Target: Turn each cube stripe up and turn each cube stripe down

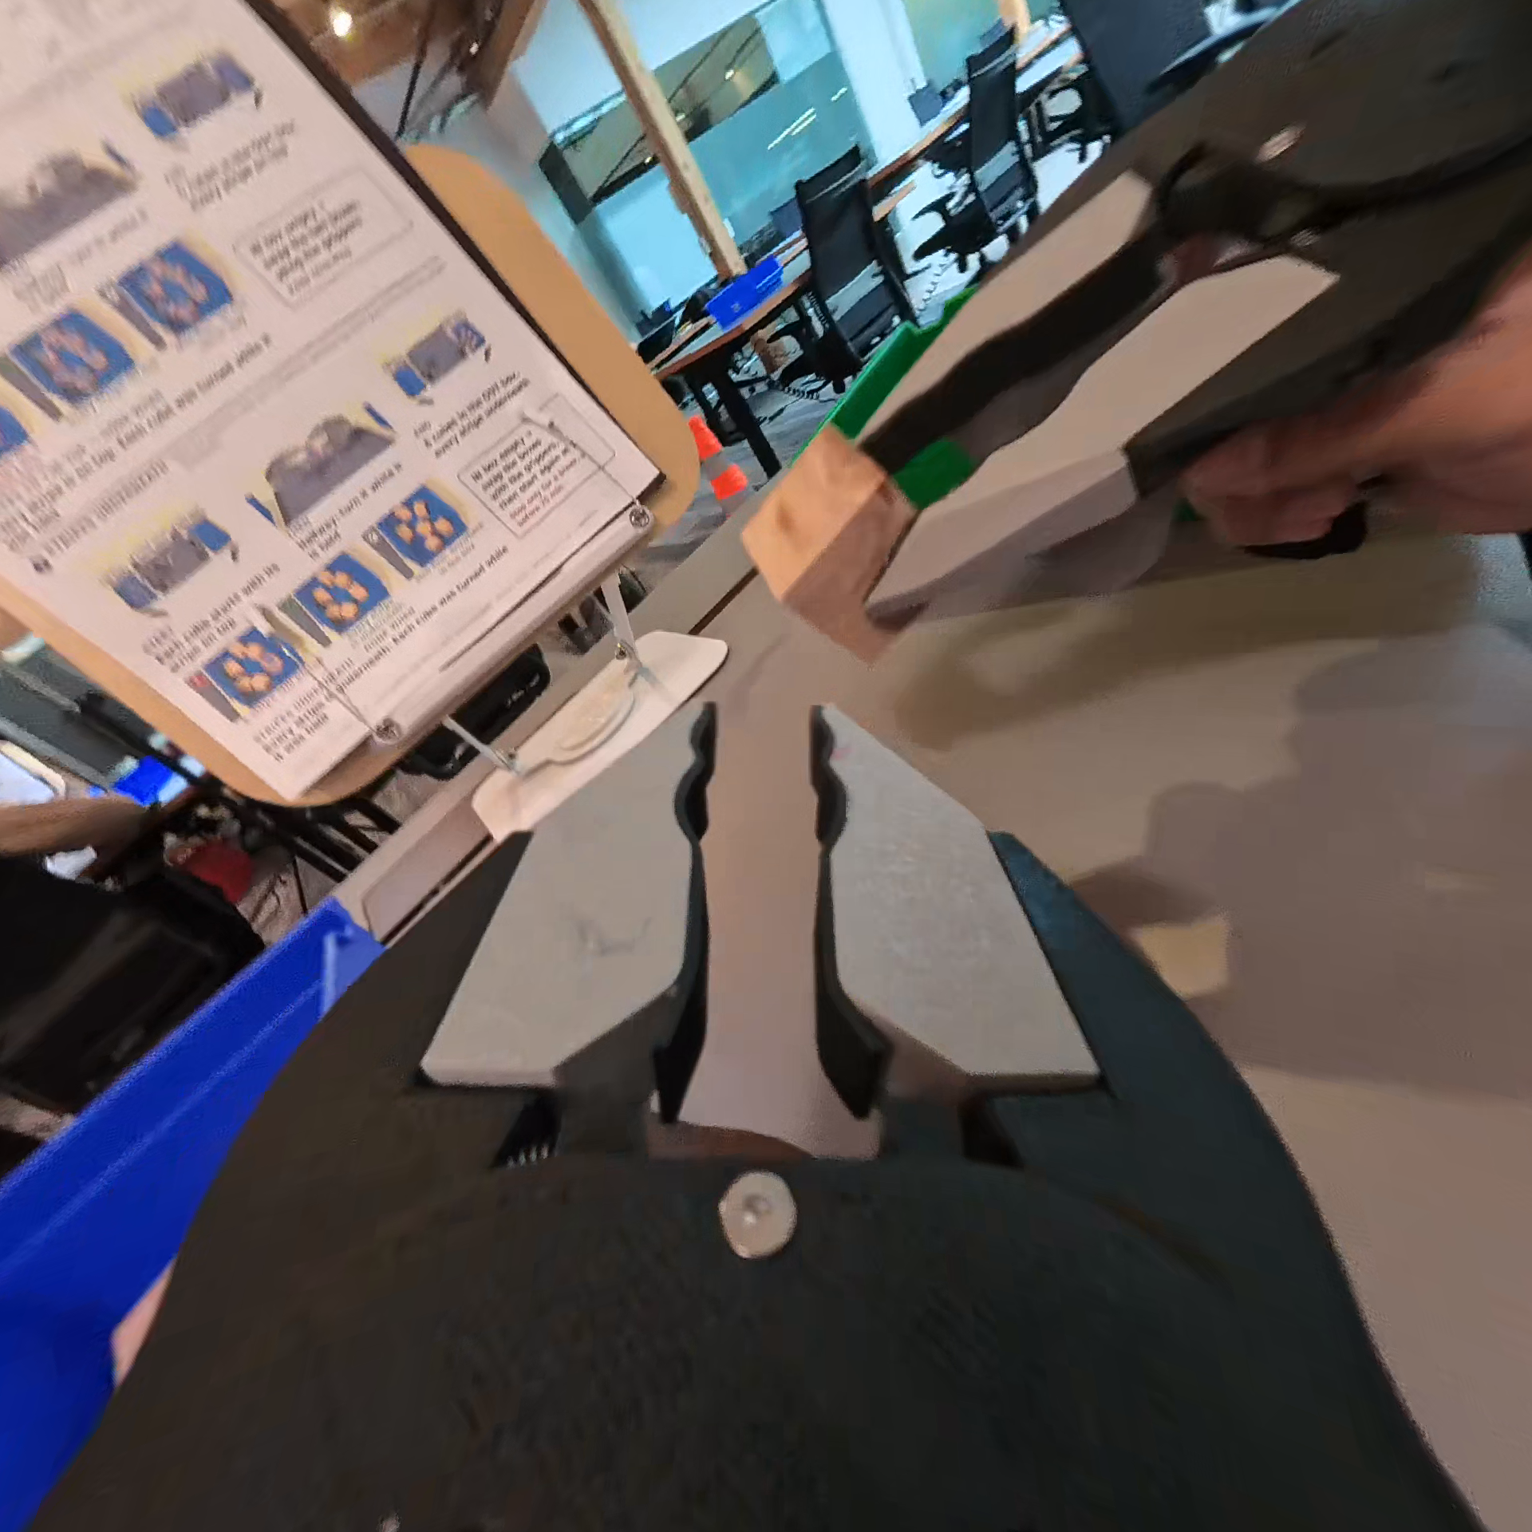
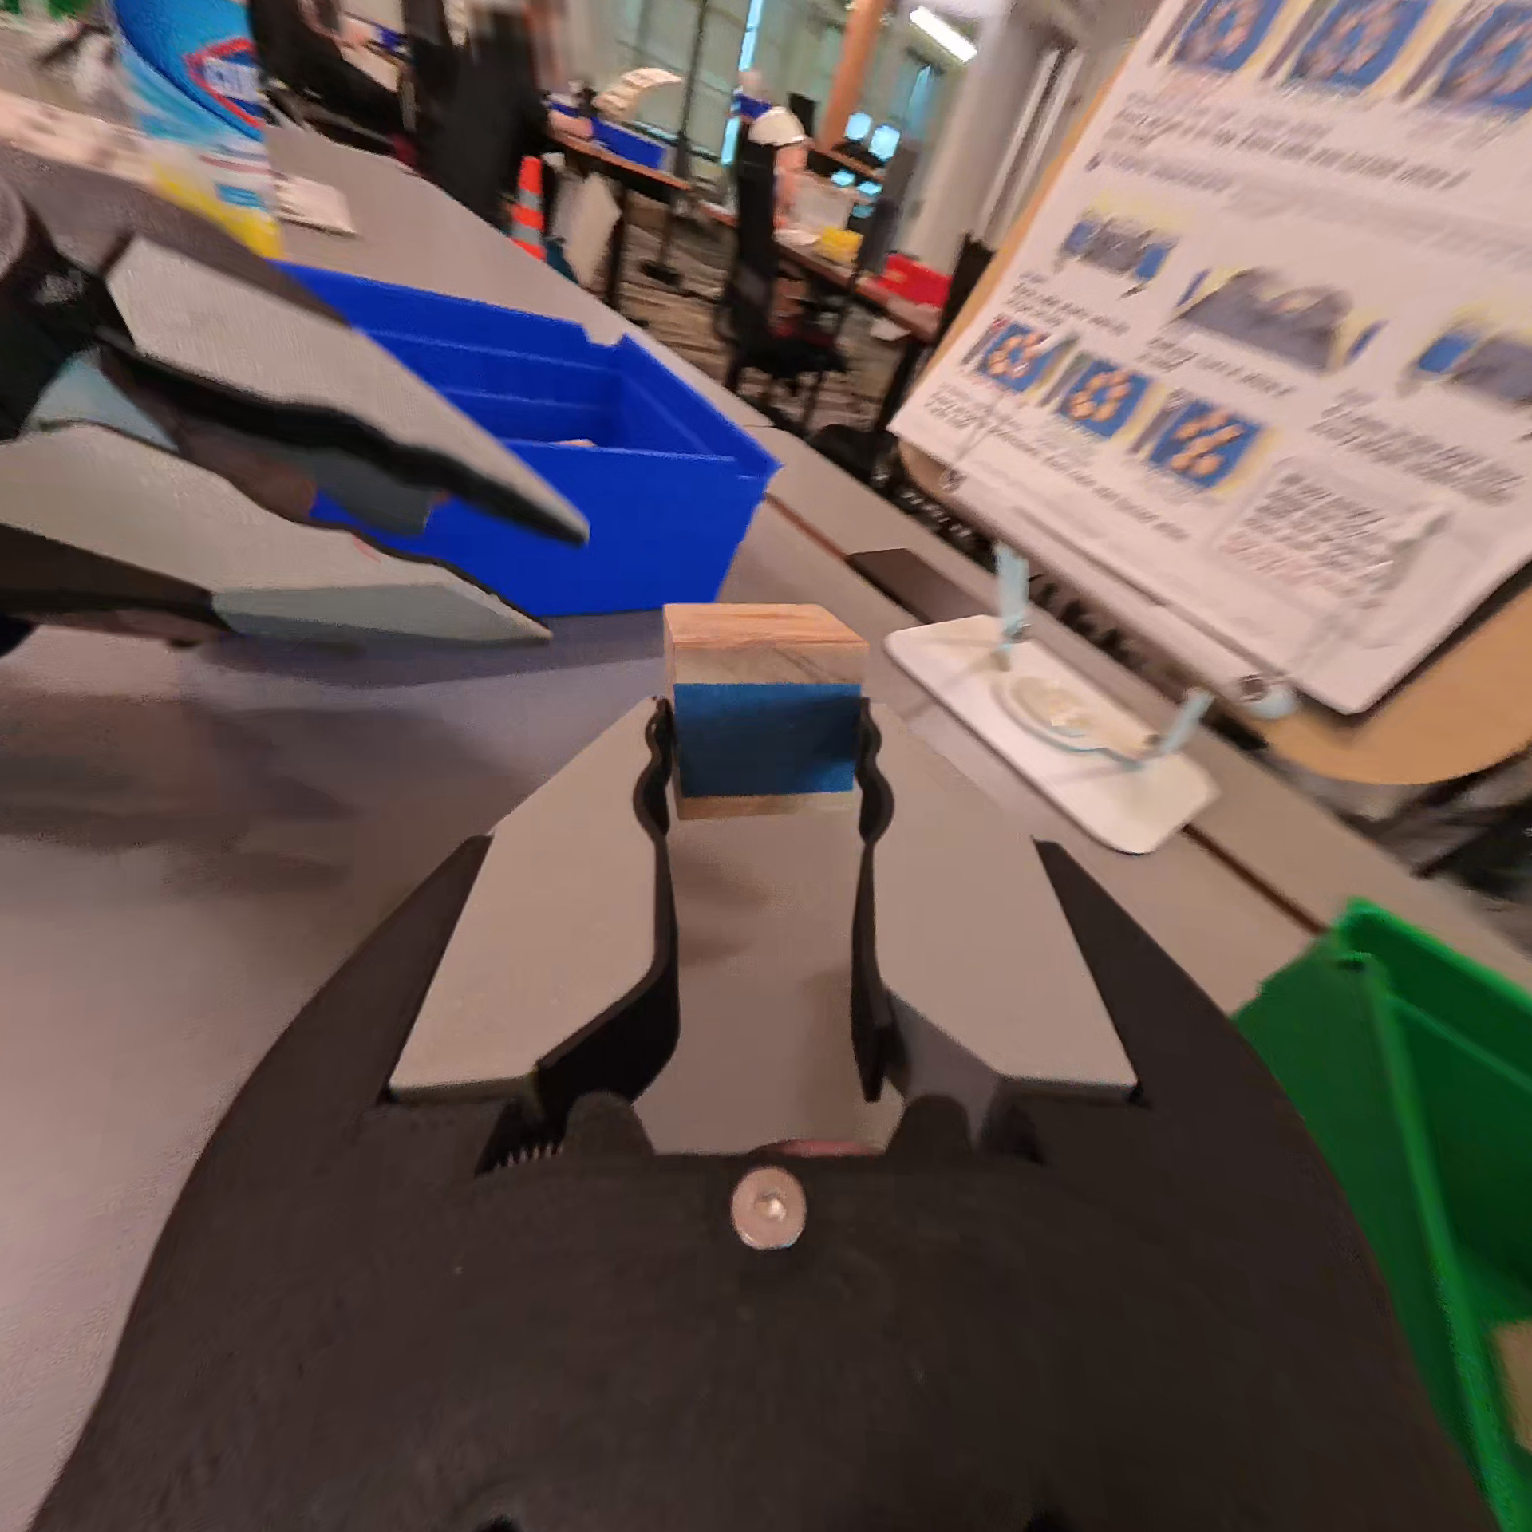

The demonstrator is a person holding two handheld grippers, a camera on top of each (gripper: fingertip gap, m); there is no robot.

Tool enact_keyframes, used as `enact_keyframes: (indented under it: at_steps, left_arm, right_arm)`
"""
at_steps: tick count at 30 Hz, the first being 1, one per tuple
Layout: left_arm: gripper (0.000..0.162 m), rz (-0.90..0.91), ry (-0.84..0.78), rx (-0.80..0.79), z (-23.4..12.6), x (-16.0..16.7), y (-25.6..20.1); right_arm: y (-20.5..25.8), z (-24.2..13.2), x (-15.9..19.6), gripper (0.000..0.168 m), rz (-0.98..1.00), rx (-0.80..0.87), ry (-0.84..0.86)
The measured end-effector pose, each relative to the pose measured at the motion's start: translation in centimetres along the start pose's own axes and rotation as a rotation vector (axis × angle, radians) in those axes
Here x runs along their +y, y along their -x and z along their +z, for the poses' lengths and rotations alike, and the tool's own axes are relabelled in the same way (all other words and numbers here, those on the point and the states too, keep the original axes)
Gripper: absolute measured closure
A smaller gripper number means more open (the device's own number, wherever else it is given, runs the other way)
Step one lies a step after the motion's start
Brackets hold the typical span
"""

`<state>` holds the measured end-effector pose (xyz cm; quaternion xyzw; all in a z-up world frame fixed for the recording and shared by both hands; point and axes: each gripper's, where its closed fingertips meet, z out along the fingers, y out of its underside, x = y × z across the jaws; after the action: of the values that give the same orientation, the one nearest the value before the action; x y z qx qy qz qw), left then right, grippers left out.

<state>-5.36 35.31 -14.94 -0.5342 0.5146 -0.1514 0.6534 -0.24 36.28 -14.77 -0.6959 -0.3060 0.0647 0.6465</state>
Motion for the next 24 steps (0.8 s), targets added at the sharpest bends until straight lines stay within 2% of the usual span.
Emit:
enact_keyframes:
  at_steps: [3, 6, 7, 9, 12, 14, 17, 21, 24]
  left_arm:
    - [0.162, -0.089, -0.003, -0.015, 1.8, 0.6, -0.9]
    - [0.162, -0.130, -0.015, 0.002, 3.3, 0.9, -2.2]
    - [0.162, -0.131, -0.008, 0.017, 3.6, 1.1, -2.7]
    - [0.162, -0.120, 0.003, 0.028, 3.9, 1.6, -3.3]
    - [0.162, -0.087, 0.046, 0.051, 4.0, 2.8, -4.2]
    - [0.162, -0.025, 0.048, 0.063, 3.9, 2.9, -4.8]
    - [0.162, 0.040, 0.039, 0.070, 3.8, 2.7, -5.4]
    - [0.162, 0.050, 0.059, 0.056, 3.7, 3.1, -4.9]
    - [0.162, 0.026, 0.076, 0.030, 3.7, 3.6, -3.7]
  right_arm:
    - [-2.2, -2.1, -2.3, 0.126, -0.047, 0.135, -0.090]
    - [-5.7, -7.4, -7.8, 0.127, -0.045, 0.275, -0.343]
    - [-7.4, -8.8, -8.8, 0.127, -0.037, 0.318, -0.356]
    - [-11.6, -9.7, -8.4, 0.127, -0.021, 0.384, -0.220]
    - [-17.8, -8.2, -2.6, 0.127, 0.097, 0.336, 0.167]
    - [-21.1, -7.2, 1.8, 0.127, 0.113, 0.307, 0.367]
    - [-22.3, -6.4, 10.9, 0.126, 0.239, 0.225, 0.790]
    - [-22.3, -5.1, 18.4, 0.126, 0.287, 0.216, 1.068]
    - [-22.6, -4.6, 20.5, 0.123, 0.281, 0.250, 1.140]
